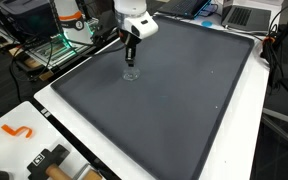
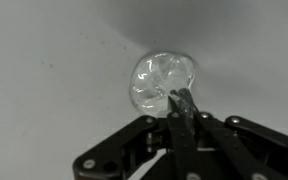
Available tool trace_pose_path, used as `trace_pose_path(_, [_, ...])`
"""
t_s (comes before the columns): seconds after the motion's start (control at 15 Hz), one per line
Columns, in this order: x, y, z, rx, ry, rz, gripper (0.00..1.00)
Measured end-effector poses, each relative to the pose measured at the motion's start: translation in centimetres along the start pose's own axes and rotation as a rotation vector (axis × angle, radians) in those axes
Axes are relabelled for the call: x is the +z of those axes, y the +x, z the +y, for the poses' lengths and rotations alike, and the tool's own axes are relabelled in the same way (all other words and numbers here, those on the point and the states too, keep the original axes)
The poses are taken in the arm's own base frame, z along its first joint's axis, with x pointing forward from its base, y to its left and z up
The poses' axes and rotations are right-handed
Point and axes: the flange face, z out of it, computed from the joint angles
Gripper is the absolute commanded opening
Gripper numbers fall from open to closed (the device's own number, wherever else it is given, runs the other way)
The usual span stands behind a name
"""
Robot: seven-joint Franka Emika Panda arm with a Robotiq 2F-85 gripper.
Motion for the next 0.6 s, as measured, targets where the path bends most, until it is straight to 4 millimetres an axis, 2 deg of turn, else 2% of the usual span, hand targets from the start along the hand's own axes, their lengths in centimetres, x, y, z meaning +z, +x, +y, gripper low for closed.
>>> trace_pose_path(0.4, [-1.1,-0.1,0.2,0.027,-0.015,0.017,0.35])
trace_pose_path(0.6, [-1.7,-0.4,-0.1,0.047,0.035,0.006,0.35])
